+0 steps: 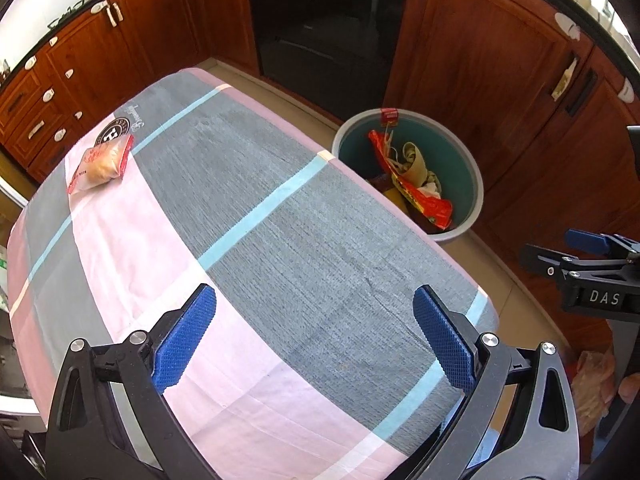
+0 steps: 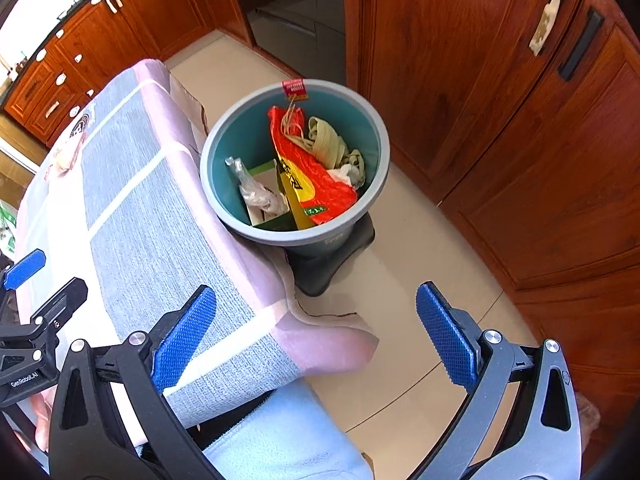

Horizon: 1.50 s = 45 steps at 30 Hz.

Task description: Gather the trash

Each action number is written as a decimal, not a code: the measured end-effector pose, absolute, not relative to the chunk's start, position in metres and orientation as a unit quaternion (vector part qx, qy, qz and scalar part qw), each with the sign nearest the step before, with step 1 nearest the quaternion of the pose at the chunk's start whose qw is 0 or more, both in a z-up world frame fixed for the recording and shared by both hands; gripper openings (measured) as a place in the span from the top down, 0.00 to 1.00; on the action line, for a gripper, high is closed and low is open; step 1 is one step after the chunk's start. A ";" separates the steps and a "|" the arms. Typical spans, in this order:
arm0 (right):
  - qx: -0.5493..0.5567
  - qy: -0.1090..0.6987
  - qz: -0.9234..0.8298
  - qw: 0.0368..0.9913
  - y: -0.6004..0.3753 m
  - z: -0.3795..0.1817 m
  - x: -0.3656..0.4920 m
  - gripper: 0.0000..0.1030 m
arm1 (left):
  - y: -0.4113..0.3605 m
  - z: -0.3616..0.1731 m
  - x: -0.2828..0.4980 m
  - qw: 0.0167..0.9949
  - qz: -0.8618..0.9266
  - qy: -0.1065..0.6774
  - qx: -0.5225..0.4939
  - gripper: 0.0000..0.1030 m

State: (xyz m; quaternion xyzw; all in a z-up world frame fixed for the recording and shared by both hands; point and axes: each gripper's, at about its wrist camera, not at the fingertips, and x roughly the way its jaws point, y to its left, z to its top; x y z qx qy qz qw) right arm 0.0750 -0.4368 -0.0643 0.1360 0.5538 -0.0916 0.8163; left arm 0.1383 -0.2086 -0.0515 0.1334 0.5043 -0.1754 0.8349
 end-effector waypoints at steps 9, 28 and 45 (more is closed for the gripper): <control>0.134 0.559 -0.091 0.813 -0.434 -0.071 0.079 0.07 | -0.213 -0.058 0.138 0.831 -0.180 0.507 0.144 0.04; 0.127 0.568 -0.093 0.808 -0.429 -0.079 0.089 0.07 | -0.206 -0.069 0.142 0.826 -0.184 0.515 0.135 0.04; 0.119 0.570 -0.097 0.807 -0.425 -0.077 0.094 0.07 | -0.201 -0.065 0.140 0.828 -0.202 0.508 0.127 0.04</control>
